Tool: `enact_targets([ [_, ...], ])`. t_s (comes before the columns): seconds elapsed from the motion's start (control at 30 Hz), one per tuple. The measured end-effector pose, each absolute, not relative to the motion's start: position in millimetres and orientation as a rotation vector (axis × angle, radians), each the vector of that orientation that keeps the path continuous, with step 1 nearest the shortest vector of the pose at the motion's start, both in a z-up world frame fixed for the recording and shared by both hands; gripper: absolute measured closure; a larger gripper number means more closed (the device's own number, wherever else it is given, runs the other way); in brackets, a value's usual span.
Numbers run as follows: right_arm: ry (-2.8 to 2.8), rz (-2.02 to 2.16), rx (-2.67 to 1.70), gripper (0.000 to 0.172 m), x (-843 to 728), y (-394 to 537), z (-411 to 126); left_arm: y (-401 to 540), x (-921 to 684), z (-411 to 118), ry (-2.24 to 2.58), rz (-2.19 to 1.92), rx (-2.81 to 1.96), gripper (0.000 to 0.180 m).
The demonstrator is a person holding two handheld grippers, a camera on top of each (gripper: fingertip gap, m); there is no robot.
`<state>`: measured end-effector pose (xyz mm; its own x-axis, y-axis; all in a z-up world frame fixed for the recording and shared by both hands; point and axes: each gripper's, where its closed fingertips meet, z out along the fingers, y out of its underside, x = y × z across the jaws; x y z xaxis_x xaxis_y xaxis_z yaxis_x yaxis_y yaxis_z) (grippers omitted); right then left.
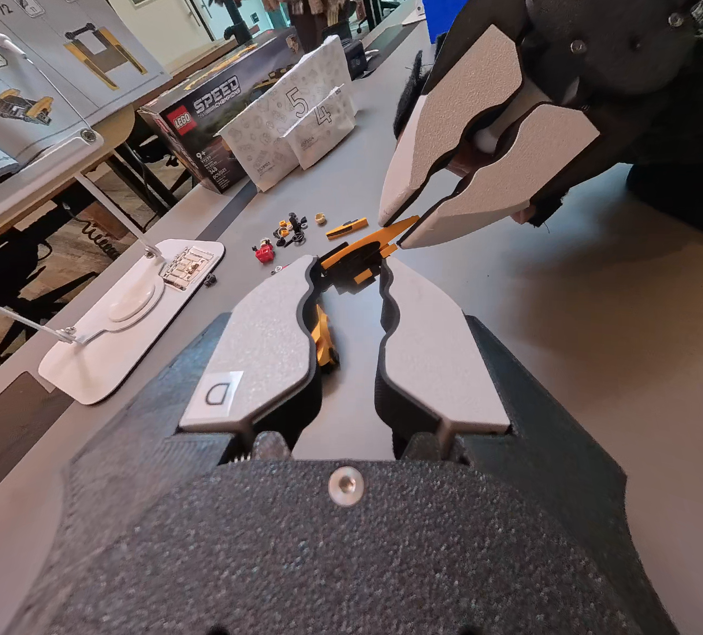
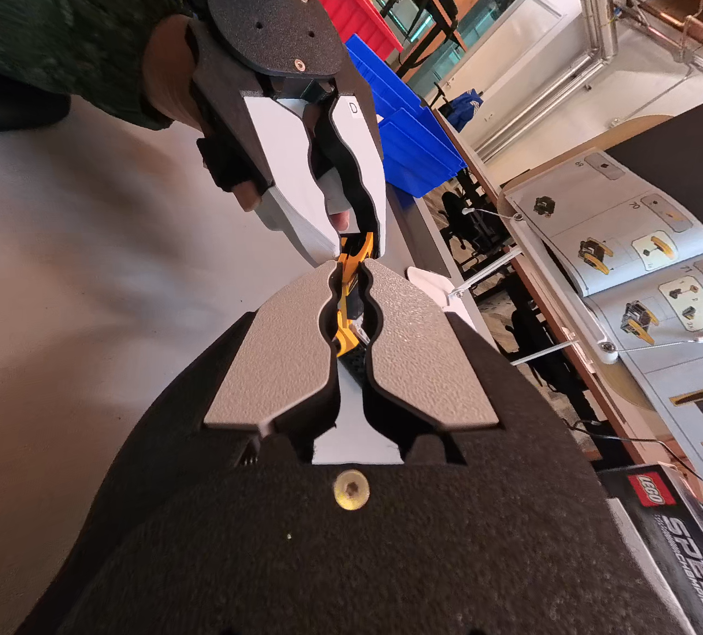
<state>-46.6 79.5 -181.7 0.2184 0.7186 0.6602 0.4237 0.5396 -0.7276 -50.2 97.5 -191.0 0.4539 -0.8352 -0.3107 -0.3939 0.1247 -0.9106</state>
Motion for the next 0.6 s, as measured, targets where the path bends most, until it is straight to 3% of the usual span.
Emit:
enact_targets([
  [0.27, -1.245, 0.283, -1.074, 0.166, -43.9, 85.1, -159.4, 99.6, -49.8, -174.2, 1.015, -0.502, -1.439, 0.150],
  [0.4, -1.171, 0.340, -1.082, 0.167, -39.9, 86.3, -147.4, 100.7, -47.6, -170.8, 0.974, -0.515, -1.432, 0.135],
  [0.6, -1.135, 0.369, -1.101, 0.167, -49.8, 80.4, -146.1, 101.2, -43.9, -174.2, 0.964, -0.425, -1.418, 0.135],
])
